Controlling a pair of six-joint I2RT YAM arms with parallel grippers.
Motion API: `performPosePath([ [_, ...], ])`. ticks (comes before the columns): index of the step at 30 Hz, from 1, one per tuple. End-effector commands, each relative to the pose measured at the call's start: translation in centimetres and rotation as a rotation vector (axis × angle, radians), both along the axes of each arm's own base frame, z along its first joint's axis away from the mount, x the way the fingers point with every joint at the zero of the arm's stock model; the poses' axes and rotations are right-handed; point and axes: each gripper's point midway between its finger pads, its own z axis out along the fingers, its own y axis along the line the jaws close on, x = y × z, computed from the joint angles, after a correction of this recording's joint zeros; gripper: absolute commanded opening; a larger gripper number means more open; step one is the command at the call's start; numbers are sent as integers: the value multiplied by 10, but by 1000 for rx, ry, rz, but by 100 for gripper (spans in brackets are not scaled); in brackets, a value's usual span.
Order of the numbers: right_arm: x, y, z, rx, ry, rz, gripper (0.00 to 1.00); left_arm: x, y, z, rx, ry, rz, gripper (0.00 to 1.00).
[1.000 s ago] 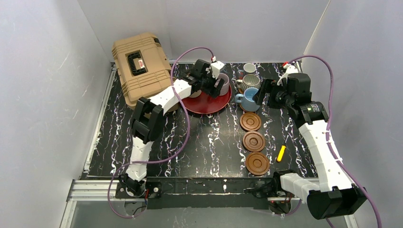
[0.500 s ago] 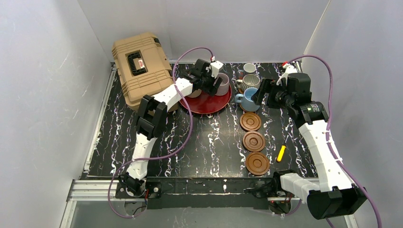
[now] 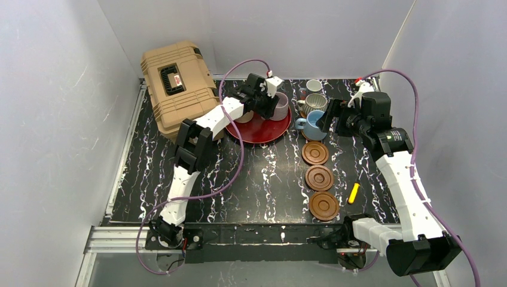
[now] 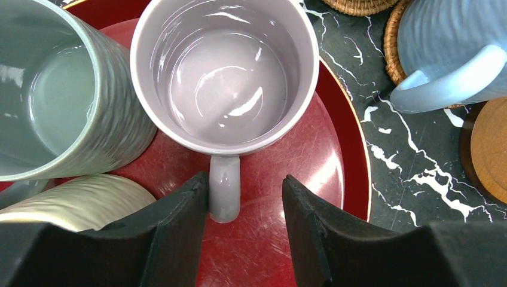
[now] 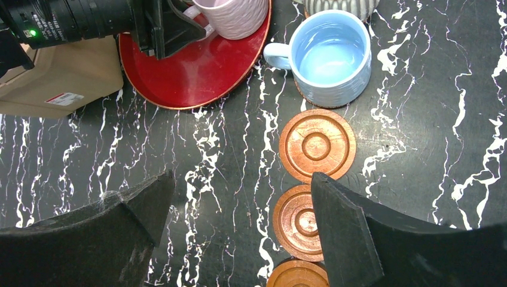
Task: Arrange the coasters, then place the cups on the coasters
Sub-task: Pick up the cup from the tray.
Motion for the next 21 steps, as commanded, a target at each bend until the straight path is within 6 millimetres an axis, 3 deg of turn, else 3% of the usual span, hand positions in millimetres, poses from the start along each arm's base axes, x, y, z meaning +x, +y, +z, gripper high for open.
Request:
performPosePath([
  [1,2,2,10,17,-41,6,93,-5,-4,13,-17,-5,-22,45],
  [5,2,1,9,14,-38,1,93,1,3,0,28,-7,17,45],
  [9,2,1,9,7,-36,0,93,6,9,-11,63,2,58,38],
  [15,3,1,7,9,-35,1,93,11,7,-6,52,-7,67,29],
  [19,3,0,6,6,-32,-4,93,11,5,-2,42,-11,62,3],
  [21,3,-1,6,4,-31,-7,93,10,5,5,33,-22,61,0],
])
